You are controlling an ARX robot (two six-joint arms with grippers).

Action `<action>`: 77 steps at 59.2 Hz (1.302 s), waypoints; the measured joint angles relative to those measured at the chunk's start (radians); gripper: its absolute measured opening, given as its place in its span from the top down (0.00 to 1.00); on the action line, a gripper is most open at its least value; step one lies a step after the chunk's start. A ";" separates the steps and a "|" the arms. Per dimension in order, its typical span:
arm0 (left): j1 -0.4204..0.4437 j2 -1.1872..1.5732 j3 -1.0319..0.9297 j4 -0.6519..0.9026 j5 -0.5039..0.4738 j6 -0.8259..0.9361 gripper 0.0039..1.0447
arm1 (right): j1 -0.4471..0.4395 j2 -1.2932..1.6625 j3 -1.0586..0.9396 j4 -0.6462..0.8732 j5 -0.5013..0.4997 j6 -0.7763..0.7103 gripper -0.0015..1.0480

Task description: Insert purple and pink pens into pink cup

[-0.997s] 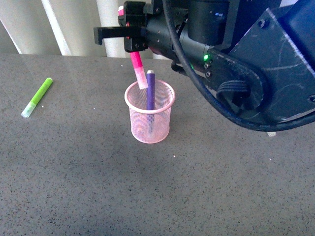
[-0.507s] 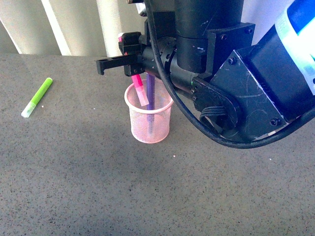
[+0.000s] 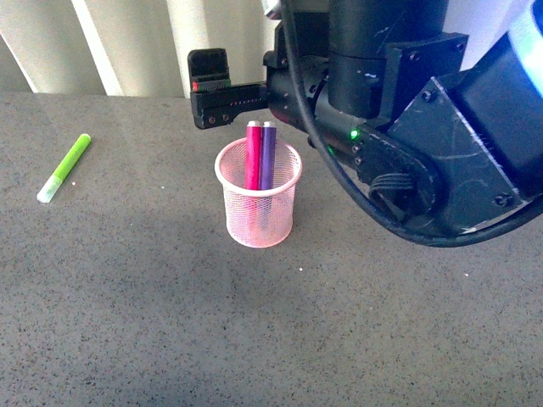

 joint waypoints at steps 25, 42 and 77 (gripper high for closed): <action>0.000 0.000 0.000 0.000 0.000 0.000 0.06 | -0.222 -0.475 -0.397 0.156 0.075 -0.093 0.07; 0.000 0.000 0.000 0.000 0.000 0.000 0.06 | -0.518 -0.878 -0.857 0.210 0.000 -0.072 0.07; 0.000 0.000 0.000 0.000 0.000 0.000 0.06 | -0.521 -1.569 -1.078 -0.348 0.144 -0.144 0.88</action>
